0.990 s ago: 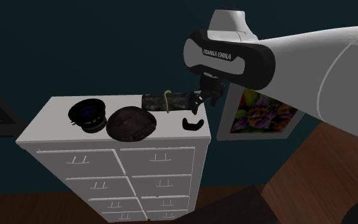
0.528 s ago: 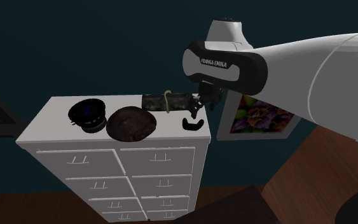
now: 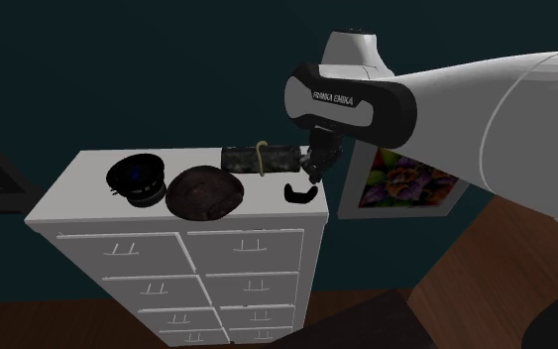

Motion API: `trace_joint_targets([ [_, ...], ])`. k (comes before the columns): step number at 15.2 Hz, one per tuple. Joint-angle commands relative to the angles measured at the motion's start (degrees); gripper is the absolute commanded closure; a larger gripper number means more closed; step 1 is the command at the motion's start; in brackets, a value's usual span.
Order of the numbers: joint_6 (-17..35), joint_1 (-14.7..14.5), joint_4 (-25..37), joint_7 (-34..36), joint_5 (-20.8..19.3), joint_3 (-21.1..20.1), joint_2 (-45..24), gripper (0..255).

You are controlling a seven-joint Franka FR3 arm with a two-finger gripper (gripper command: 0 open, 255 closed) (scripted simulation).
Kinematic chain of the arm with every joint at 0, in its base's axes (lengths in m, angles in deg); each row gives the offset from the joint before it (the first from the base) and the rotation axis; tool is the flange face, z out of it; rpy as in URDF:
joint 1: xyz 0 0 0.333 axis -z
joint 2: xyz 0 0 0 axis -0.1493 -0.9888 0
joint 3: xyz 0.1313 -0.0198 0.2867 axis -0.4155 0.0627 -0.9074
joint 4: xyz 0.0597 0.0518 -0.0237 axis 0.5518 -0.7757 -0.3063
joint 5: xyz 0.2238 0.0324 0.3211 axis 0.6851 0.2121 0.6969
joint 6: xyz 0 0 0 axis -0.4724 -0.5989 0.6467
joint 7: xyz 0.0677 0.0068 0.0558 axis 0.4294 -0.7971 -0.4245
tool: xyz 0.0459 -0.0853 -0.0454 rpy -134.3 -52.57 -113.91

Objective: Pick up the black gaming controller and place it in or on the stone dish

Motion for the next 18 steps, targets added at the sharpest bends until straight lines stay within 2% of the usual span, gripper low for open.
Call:
trace_joint_targets([
  [1, 0.0, 0.0, 0.0, 0.0, 0.0, 0.0, 0.0, 255],
  [6, 0.0, 0.0, 0.0, 0.0, 0.0, 0.0, 0.0, 255],
  [7, 0.0, 0.0, 0.0, 0.0, 0.0, 0.0, 0.0, 0],
  [12, -13.03, -3.83, 12.88, -5.9, 3.66, -2.0, -11.04, 0],
  [18, -9.23, -3.99, 8.92, -5.99, 3.82, -2.28, -10.9, 0],
])
